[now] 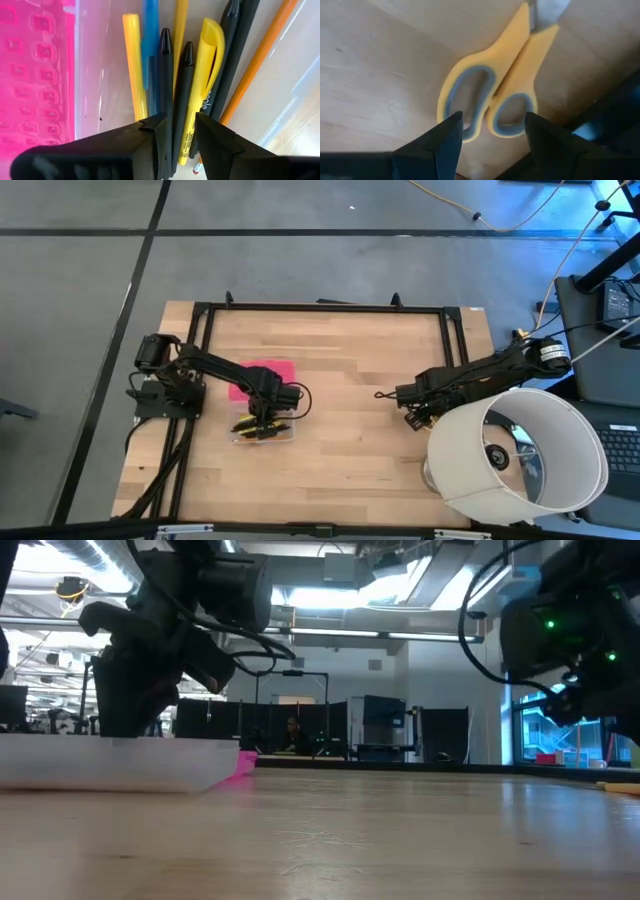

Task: Pick & place school supplies into a supply box
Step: Put the yellow scissors into the pink supply box

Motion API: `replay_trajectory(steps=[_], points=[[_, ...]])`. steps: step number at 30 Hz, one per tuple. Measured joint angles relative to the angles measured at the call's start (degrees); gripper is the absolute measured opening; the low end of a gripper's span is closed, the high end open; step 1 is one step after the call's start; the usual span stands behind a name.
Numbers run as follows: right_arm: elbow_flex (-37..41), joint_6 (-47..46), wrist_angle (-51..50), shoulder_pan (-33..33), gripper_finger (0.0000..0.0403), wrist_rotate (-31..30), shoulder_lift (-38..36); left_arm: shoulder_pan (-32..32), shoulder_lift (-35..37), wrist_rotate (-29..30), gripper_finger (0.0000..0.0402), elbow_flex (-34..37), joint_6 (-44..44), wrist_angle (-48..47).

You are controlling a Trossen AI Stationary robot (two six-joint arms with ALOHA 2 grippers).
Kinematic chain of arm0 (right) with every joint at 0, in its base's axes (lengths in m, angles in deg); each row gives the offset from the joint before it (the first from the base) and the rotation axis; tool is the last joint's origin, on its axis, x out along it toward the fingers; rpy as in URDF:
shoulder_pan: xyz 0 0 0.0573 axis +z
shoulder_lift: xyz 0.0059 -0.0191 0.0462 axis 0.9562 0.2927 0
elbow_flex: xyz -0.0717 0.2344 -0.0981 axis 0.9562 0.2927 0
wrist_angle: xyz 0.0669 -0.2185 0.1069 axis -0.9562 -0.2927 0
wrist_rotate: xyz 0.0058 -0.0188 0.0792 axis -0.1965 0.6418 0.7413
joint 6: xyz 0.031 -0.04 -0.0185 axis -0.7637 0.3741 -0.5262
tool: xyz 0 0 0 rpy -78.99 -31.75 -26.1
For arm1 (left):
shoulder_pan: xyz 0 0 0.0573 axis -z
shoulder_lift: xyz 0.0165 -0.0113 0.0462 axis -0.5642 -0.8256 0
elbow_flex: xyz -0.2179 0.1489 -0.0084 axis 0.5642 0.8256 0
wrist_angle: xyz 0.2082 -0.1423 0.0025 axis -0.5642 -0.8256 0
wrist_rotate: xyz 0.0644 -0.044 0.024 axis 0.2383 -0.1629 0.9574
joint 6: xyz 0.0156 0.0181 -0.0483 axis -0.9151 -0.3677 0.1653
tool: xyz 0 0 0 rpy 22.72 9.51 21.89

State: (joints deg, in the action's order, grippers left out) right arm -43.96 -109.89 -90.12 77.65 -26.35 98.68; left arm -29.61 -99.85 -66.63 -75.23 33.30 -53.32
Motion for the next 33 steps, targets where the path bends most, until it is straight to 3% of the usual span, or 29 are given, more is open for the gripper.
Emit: replay_trajectory(steps=[6, 18, 25, 29, 33], points=[[3.64, -0.02, 5.54, 0.0, 0.0192, 1.37, -0.02, 0.0, 0.0, -0.04, 0.0094, 0.0, 0.26, -0.09], [5.78, 3.53, 9.37, 0.0, 0.0077, 1.19, -0.31, -0.07, 4.61, 0.26, 0.0093, 0.0, 1.34, 0.14], [3.18, 6.52, 8.45, 0.13, 0.0075, -0.88, 0.18, -0.09, 8.93, 2.95, 0.0094, 0.02, 3.85, 2.03], [-0.79, 8.96, 12.23, -0.07, 0.0074, -6.31, 0.17, -0.11, 11.36, 3.08, 0.0091, 0.02, 4.32, 5.87], [-5.19, 12.76, 14.08, 0.03, 0.0074, -7.95, 0.15, -0.69, 14.86, 3.07, 0.0094, 0.02, 4.47, 9.58]])
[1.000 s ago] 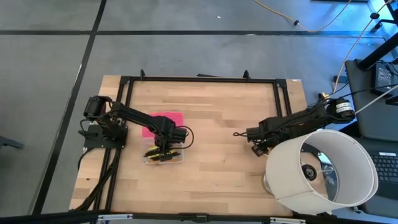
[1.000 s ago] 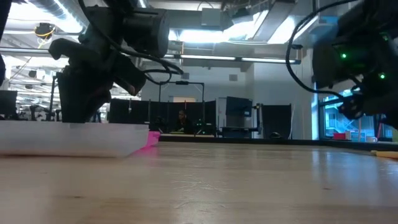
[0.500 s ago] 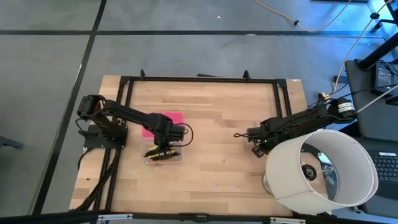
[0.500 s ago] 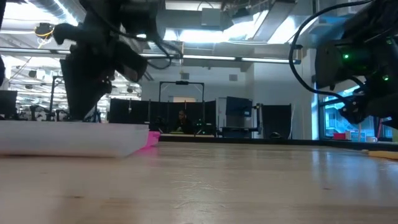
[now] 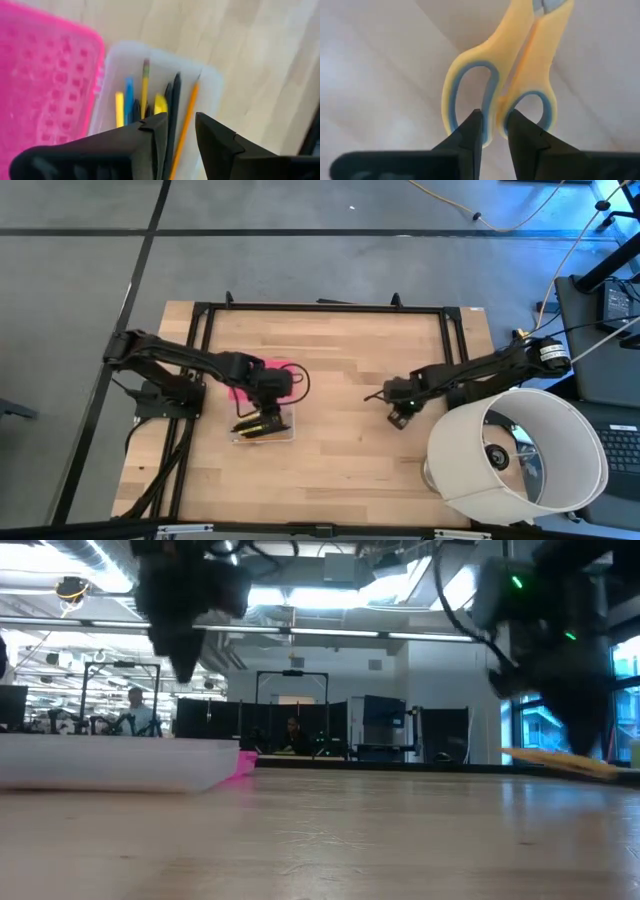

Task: Pick & place school supplies into a supply box
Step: Put the yellow scissors into the pink supply box

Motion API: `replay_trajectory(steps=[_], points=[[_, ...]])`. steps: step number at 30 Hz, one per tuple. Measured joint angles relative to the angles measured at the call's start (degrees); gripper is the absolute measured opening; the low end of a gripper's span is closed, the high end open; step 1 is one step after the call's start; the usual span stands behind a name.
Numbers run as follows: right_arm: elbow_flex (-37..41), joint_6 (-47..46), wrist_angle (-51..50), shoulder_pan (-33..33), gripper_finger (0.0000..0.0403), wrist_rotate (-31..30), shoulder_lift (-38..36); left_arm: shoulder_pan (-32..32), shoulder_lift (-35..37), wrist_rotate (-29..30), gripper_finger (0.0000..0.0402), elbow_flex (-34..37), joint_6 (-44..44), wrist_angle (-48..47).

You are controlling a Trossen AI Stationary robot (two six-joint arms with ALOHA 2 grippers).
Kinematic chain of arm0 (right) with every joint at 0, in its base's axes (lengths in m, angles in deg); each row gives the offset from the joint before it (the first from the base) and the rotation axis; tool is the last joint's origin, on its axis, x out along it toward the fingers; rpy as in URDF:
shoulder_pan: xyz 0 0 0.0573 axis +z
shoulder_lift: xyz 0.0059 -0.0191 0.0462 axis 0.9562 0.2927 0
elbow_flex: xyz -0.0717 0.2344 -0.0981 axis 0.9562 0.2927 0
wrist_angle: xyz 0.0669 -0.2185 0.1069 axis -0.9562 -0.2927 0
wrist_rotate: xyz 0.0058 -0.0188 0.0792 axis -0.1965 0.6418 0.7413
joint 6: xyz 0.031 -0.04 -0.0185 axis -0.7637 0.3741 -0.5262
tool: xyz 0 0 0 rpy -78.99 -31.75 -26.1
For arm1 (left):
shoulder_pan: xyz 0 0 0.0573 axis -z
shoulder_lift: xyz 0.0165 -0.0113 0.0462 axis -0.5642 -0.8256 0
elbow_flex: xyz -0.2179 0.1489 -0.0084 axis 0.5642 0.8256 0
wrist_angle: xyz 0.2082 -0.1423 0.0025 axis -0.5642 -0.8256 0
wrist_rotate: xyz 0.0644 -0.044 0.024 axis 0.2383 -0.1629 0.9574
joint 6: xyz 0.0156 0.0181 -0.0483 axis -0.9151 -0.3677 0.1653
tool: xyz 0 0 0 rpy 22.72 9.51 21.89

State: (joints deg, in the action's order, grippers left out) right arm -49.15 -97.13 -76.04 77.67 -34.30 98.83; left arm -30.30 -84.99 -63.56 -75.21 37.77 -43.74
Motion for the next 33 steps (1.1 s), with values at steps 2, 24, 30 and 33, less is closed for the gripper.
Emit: replay_trajectory(steps=[2, 24, 30, 33], points=[[-2.3, 2.29, 2.8, -0.03, 0.0074, -1.76, -0.01, -0.55, 2.1, 0.32, 0.0095, 0.0, 0.39, 1.45], [-18.88, 24.24, 30.01, -0.05, 0.0076, -26.72, -0.09, -4.65, 11.54, 14.46, 0.0091, 0.0, -7.12, 40.41], [-19.35, 28.38, 36.01, -0.03, 0.0074, -26.7, -0.11, -4.65, 11.54, 18.2, 0.011, 0.0, -9.03, 46.34], [-19.36, 29.04, 38.06, -0.03, 0.0075, -26.7, -0.11, -4.65, 11.54, 22.05, 0.0138, 0.0, -8.86, 46.76]])
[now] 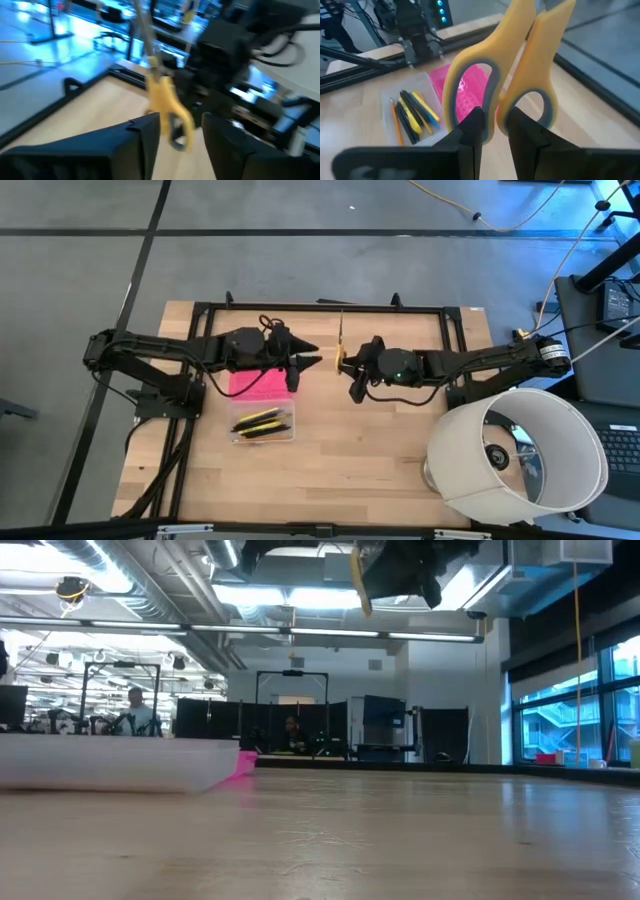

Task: Pick & place school supplies into a supply box
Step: Put the yellow scissors into the pink supply box

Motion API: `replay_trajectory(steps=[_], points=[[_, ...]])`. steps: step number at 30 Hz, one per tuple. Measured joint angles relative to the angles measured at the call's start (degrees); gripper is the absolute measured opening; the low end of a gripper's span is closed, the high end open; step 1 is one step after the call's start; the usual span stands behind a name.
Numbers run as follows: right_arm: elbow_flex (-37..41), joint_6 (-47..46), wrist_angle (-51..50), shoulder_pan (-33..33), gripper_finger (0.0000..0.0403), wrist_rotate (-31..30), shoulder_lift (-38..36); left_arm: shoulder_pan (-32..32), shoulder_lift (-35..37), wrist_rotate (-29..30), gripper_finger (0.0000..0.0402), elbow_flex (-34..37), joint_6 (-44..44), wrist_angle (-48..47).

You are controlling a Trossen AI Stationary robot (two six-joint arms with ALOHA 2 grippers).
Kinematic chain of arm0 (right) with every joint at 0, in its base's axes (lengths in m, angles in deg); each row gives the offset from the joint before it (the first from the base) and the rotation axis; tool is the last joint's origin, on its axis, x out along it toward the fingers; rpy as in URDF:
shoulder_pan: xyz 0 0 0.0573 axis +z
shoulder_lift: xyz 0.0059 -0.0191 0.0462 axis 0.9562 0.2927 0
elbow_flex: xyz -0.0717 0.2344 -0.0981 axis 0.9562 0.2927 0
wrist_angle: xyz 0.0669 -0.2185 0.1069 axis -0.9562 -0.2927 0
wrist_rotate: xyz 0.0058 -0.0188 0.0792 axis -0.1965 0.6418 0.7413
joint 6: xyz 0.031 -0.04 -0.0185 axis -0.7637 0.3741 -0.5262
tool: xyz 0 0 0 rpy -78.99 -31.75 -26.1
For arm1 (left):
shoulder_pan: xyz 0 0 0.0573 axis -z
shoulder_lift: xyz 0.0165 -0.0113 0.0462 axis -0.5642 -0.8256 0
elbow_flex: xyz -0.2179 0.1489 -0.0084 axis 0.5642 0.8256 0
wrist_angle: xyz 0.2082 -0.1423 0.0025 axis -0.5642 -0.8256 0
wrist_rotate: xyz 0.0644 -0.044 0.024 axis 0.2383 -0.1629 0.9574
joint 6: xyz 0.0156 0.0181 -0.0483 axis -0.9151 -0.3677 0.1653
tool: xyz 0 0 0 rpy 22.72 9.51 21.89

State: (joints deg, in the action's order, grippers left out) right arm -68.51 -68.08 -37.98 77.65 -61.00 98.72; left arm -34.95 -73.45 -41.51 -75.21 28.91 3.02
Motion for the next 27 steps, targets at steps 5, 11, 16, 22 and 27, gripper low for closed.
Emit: replay_trajectory(steps=[5, 11, 16, 22, 27], points=[[0.0, 3.68, 1.71, 0.0, 0.0074, -1.77, -0.02, -0.02, 0.0, 4.85, 0.0174, 0.0, 1.19, 1.08], [-0.02, 5.23, 1.85, 0.0, 0.0076, -3.26, -0.04, -0.13, -0.44, 4.87, 0.0184, 0.0, 6.62, 6.39], [-0.02, 5.23, 2.11, 0.0, 0.0075, -2.87, -0.04, -0.74, -1.23, 4.74, 0.018, 0.0, 6.79, 6.81], [-0.02, 5.26, 2.13, 0.0, 0.0076, -2.69, -0.04, -0.63, -4.61, 4.8, 0.0175, 0.02, 7.75, 8.2], [-0.02, 5.02, 1.19, 0.0, 0.0076, -1.59, -0.04, -0.63, -6.5, 4.92, 0.0175, -0.22, 7.87, 12.44]])
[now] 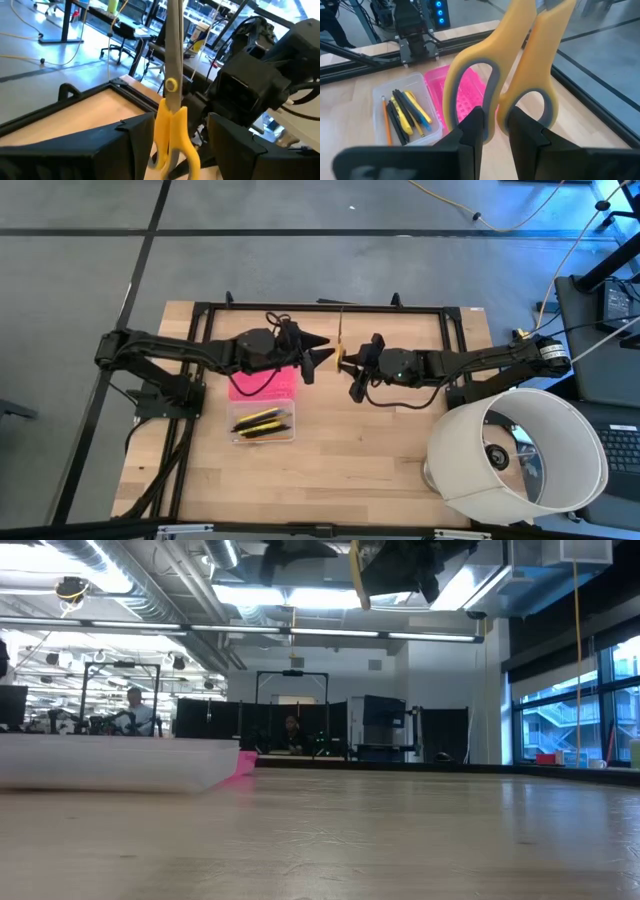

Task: Pick & place school supplies into a supply box
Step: Put the yellow scissors into the pink supply box

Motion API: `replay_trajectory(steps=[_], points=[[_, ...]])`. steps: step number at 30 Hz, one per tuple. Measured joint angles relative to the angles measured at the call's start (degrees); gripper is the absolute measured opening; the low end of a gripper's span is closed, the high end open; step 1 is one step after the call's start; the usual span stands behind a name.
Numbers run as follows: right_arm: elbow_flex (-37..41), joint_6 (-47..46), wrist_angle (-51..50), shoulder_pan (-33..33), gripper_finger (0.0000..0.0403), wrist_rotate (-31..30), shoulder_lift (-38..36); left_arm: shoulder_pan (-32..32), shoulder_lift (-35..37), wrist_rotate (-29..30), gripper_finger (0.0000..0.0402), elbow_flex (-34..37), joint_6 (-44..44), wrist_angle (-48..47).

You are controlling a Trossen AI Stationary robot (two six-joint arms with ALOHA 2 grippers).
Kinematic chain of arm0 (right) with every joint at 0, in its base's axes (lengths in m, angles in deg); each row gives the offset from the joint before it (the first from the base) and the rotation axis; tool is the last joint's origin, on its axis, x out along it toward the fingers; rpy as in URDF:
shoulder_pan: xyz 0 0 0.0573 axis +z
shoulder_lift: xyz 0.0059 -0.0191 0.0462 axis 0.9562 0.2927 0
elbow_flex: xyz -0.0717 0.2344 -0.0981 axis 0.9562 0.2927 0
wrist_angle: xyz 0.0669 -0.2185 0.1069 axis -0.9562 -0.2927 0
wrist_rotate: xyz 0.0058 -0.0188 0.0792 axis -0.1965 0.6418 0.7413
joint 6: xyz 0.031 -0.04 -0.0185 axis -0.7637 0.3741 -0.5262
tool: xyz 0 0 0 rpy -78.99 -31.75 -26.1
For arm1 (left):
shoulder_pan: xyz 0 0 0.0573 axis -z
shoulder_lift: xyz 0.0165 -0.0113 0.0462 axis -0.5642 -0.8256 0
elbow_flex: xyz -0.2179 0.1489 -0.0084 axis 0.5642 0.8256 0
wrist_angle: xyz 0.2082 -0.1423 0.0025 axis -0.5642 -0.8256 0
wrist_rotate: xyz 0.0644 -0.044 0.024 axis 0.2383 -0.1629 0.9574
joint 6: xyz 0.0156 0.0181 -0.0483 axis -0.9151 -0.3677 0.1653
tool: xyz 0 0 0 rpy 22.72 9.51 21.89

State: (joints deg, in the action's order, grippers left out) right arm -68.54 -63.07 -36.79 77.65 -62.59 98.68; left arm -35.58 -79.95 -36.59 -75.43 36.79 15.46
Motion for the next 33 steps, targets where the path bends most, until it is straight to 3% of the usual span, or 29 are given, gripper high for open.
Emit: replay_trajectory(steps=[11, 20, 25, 33], points=[[0.0, 0.0, 0.07, 0.04, 0.0076, 0.41, 0.0, -1.07, -5.24, 0.53, 0.0175, -6.82, 0.27, -4.97], [0.0, -0.16, -0.31, 0.5, 0.0076, 0.36, 0.02, -1.53, -7.18, 5.95, 0.0169, -11.04, -0.14, -9.08], [0.0, -0.11, -0.42, 0.5, 0.0076, 0.36, 0.02, -1.71, -7.14, 6.04, 0.0128, -11.48, -0.67, -9.09], [0.08, 0.21, -0.69, 0.48, 0.0076, 0.61, 0.03, -1.86, -7.18, 4.49, 0.0026, -11.54, -2.5, -8.97]])
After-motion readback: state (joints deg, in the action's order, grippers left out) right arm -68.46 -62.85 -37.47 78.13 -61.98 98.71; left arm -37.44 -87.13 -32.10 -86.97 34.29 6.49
